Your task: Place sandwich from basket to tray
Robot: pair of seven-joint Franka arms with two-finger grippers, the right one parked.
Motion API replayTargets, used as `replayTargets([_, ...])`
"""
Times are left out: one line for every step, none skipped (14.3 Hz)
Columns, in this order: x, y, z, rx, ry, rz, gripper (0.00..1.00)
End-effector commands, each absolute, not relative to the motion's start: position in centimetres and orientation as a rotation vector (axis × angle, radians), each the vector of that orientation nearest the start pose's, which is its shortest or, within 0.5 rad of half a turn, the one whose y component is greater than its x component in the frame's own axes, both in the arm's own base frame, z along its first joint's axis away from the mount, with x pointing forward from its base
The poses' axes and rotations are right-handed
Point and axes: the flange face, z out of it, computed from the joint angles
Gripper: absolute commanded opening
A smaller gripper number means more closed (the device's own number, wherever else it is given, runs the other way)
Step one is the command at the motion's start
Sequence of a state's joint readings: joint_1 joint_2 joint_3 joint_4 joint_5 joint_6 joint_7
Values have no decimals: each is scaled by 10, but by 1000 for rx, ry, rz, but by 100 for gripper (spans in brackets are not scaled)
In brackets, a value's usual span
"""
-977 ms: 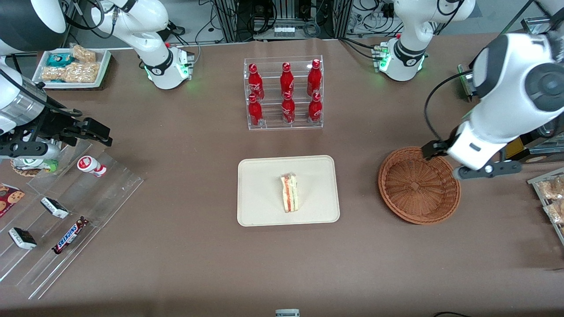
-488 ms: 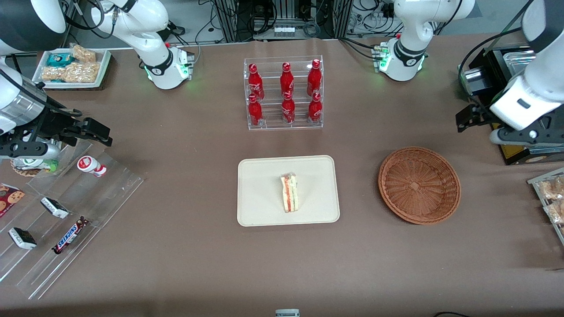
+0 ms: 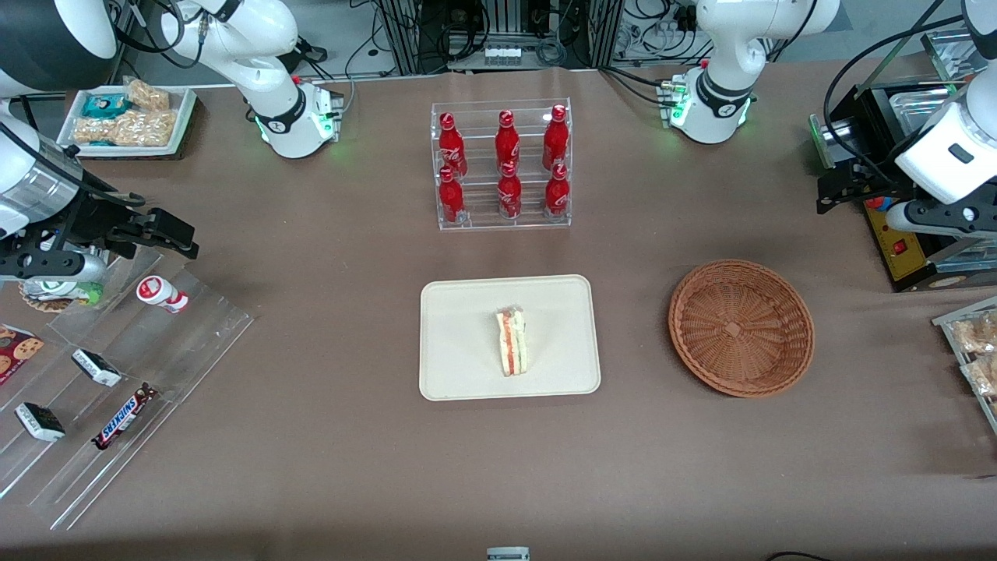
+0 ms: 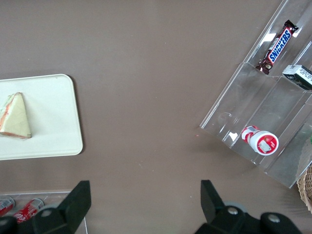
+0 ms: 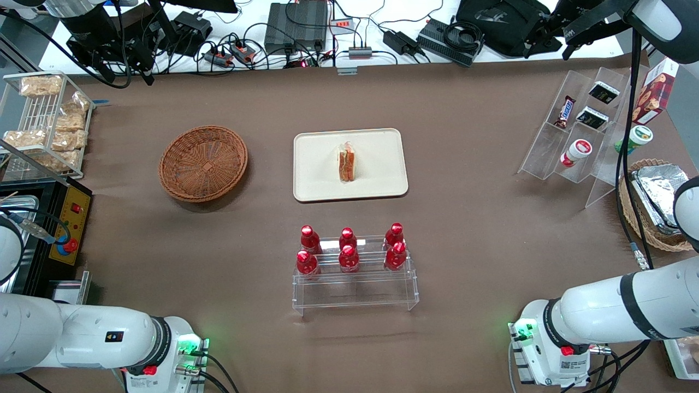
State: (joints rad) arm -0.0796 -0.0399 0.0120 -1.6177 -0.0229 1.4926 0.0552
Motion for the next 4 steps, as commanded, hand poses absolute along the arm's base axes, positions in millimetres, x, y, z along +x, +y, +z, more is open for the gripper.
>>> replayTargets([533,-38,624,-3174,220,122,100])
replayTargets([533,-39,623,-3171,222,124,100])
replayTargets([534,-39,622,-3169,222,126,100])
replayTargets([534,-38,621,-3169,219,129,100])
